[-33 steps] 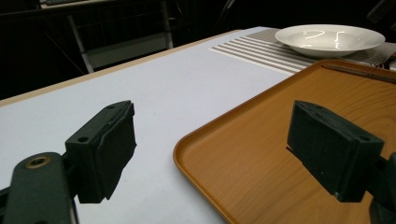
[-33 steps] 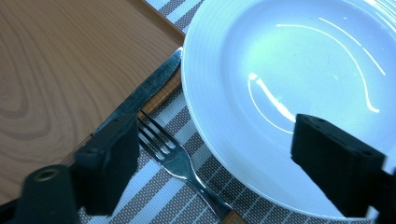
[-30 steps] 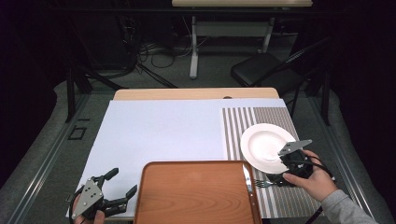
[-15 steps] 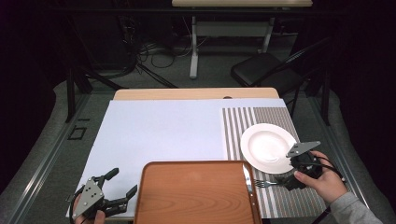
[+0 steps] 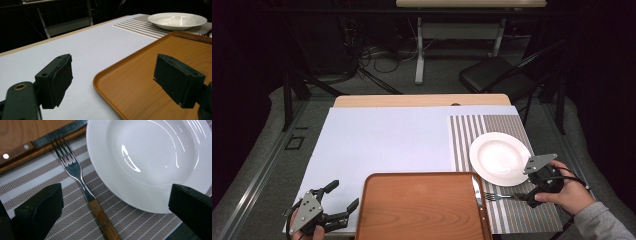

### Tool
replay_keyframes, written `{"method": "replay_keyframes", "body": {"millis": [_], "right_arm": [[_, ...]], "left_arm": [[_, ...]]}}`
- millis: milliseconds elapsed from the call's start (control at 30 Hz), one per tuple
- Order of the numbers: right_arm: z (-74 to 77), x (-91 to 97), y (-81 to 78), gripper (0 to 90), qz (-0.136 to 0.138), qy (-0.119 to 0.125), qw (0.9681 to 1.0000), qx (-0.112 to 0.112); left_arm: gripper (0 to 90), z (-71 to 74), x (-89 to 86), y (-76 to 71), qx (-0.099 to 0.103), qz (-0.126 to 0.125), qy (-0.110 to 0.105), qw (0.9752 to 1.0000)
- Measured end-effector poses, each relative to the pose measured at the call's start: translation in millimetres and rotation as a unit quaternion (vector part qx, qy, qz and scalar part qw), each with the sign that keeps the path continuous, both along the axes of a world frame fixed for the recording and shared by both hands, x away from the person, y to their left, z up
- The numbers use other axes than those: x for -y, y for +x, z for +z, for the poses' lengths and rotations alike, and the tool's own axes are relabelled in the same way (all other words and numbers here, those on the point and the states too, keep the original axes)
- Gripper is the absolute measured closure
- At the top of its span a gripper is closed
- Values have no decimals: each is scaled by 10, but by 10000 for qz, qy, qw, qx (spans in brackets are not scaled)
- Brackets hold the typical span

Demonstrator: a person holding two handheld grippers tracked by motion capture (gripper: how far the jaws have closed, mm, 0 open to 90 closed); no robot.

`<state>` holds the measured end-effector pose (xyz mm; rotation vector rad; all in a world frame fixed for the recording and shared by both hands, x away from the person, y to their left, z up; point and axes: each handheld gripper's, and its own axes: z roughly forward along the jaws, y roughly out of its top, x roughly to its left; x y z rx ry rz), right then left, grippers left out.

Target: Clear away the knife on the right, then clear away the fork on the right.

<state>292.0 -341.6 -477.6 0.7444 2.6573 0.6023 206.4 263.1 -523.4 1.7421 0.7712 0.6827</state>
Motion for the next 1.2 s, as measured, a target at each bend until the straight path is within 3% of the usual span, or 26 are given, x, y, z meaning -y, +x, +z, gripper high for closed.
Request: {"method": "replay_keyframes", "body": {"millis": [200,400,700,833,933,1200], "right_arm": [[-30,41,2,0,91,-281,9994,168],[-35,0,8,0,324,-598,9969,402],[-38,-37,20,102,540,-1013,9926,408],[-47,-37,37,150,682,-1038,9911,483],[-47,-36,37,191,727,-1031,9912,406],[-71,-34,27,252,928,-1323,9864,302]], "left_arm": [[152,-2,3,3,-14,-7,0,10000],[152,-2,5,1,-7,0,2,10000],[152,-2,5,0,-11,1,8,10000],[152,-1,6,-1,-10,3,13,10000],[152,-2,7,1,-13,6,12,10000],[152,-4,6,0,-26,8,10,10000]]}}
